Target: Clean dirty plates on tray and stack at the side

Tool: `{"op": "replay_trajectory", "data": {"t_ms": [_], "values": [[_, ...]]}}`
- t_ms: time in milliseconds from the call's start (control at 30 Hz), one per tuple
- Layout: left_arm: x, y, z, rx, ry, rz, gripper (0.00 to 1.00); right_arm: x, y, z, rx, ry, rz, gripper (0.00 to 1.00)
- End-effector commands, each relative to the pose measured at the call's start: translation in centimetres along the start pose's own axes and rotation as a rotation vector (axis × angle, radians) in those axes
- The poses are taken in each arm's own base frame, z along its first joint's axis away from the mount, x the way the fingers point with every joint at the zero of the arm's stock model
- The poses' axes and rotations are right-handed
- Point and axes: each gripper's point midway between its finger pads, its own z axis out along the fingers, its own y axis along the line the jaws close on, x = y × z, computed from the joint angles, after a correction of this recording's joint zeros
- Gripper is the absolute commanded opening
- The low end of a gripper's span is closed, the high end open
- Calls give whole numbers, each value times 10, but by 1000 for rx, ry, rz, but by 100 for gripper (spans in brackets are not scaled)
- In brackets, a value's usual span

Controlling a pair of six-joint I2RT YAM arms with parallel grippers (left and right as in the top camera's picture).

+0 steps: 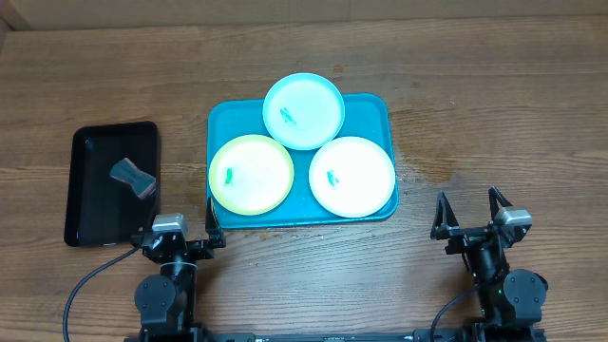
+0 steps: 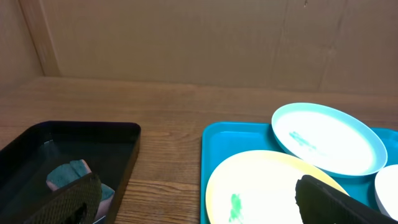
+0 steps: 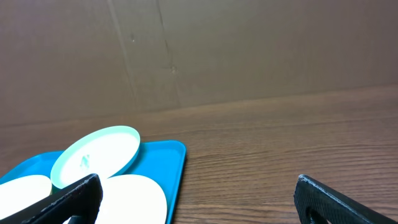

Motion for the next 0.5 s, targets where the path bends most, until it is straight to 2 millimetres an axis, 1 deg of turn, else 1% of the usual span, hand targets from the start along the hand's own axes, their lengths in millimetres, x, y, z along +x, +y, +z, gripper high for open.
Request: {"op": "replay_trajectory", "data": {"t_ms": [0,467], "values": [[-1,1,0,-8,-10,14,100,2,-2,0,10,-4,-3,100],[-1,1,0,-8,-10,14,100,2,-2,0,10,-5,-3,100]]}}
